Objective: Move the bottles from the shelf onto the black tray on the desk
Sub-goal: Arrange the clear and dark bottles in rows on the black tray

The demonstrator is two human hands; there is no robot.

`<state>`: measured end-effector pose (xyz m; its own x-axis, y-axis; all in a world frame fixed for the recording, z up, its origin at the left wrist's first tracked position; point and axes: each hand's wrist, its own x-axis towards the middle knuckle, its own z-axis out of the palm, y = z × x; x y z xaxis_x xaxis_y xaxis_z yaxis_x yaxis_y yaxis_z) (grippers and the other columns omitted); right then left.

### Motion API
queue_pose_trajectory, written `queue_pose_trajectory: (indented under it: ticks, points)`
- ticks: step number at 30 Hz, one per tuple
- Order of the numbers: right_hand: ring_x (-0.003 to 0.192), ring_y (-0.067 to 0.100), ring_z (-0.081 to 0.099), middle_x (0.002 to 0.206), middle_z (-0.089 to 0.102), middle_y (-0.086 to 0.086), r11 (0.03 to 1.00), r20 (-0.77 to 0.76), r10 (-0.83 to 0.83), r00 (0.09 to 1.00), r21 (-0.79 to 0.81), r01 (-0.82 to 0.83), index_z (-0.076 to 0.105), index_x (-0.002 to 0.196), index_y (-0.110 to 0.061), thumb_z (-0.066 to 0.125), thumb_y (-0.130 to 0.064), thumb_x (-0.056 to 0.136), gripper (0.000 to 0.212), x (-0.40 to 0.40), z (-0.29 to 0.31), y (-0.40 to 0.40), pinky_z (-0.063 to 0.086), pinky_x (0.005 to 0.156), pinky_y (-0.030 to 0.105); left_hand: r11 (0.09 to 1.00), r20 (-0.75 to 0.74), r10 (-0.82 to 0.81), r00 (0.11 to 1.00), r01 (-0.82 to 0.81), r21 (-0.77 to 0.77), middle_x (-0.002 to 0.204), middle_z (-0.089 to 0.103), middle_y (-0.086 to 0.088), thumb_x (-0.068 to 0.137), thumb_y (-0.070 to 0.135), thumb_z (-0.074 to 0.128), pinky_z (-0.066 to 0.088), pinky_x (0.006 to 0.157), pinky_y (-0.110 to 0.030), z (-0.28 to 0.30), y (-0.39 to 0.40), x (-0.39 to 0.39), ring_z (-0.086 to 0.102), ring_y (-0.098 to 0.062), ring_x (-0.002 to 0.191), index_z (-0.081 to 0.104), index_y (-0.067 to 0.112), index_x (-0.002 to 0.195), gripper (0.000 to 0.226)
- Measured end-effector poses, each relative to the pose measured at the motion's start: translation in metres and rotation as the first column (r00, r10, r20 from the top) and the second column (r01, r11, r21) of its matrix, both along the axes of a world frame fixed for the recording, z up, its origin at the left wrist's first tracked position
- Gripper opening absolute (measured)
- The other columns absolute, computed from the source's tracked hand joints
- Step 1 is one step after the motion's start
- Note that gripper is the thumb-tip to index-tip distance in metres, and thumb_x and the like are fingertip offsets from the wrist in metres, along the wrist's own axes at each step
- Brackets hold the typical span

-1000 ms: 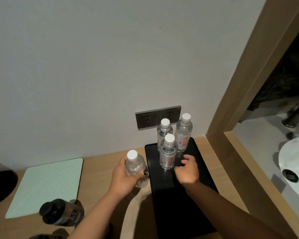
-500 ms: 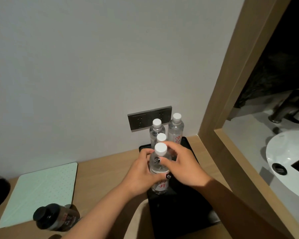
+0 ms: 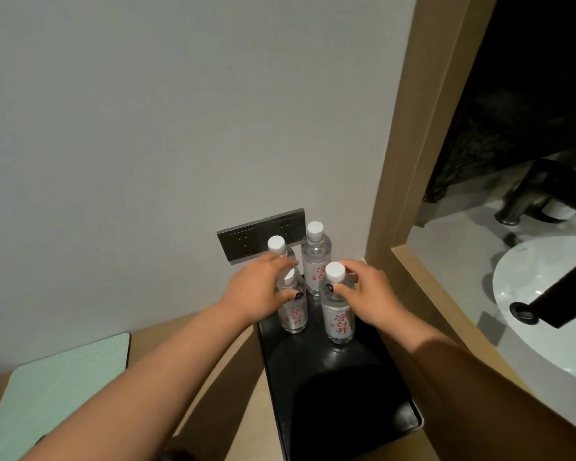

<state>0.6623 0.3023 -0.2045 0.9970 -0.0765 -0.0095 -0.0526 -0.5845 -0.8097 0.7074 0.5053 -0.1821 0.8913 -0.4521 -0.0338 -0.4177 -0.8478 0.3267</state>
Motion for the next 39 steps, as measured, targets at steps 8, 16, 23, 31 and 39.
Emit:
queue_pose_trajectory:
  ticks: [8, 16, 23, 31, 39]
  points:
    - [0.102, 0.004, 0.049, 0.109, 0.055, -0.012, 0.998, 0.038, 0.057, 0.998, 0.036, -0.058, 0.058, 0.124, -0.016, 0.067, -0.008, 0.085, 0.041, 0.019, -0.011, -0.010, 0.035, 0.086, 0.019, 0.996, 0.111, 0.046, 0.993, -0.054, 0.072, 0.133, 0.052, -0.001, 0.082, 0.038, 0.068, 0.050, 0.088, -0.037, -0.026, -0.009, -0.007, 0.055, -0.026, 0.115, 0.039, 0.032, 0.135, 0.061]
    - [0.107, 0.006, 0.048, 0.123, 0.060, -0.001, 0.995, 0.049, 0.056, 0.997, 0.075, -0.059, 0.057, 0.126, -0.017, 0.067, -0.008, 0.085, 0.043, 0.030, -0.020, -0.008, 0.035, 0.090, 0.022, 0.994, 0.105, 0.103, 0.989, -0.105, 0.009, 0.133, 0.051, -0.002, 0.084, 0.034, 0.068, 0.046, 0.091, -0.036, -0.031, -0.014, -0.008, 0.053, -0.026, 0.117, 0.038, 0.031, 0.138, 0.062]
    - [0.107, 0.007, 0.049, 0.124, 0.060, 0.001, 0.996, 0.063, 0.054, 0.997, 0.068, -0.058, 0.057, 0.125, -0.017, 0.067, -0.009, 0.085, 0.043, 0.034, -0.025, -0.009, 0.037, 0.092, 0.024, 0.992, 0.104, 0.129, 0.986, -0.130, 0.001, 0.134, 0.051, -0.003, 0.084, 0.033, 0.069, 0.045, 0.092, -0.037, -0.029, -0.018, -0.011, 0.054, -0.027, 0.116, 0.039, 0.030, 0.137, 0.061]
    - [0.109, 0.009, 0.050, 0.124, 0.060, 0.001, 0.996, 0.087, 0.036, 0.996, 0.077, -0.043, 0.057, 0.125, -0.017, 0.067, -0.009, 0.085, 0.043, 0.035, -0.029, -0.006, 0.039, 0.094, 0.027, 0.987, 0.100, 0.159, 0.982, -0.157, -0.030, 0.133, 0.052, -0.003, 0.083, 0.031, 0.070, 0.046, 0.093, -0.038, -0.031, -0.020, -0.012, 0.054, -0.026, 0.116, 0.041, 0.030, 0.135, 0.060]
    - [0.111, 0.012, 0.052, 0.124, 0.060, 0.002, 0.995, 0.082, 0.010, 0.997, 0.093, -0.018, 0.056, 0.124, -0.017, 0.065, -0.008, 0.086, 0.040, 0.030, -0.027, 0.001, 0.037, 0.093, 0.025, 0.981, 0.083, 0.196, 0.977, -0.196, -0.007, 0.137, 0.048, -0.005, 0.086, 0.030, 0.067, 0.048, 0.094, -0.040, -0.032, -0.024, -0.016, 0.052, -0.029, 0.119, 0.036, 0.031, 0.138, 0.060]
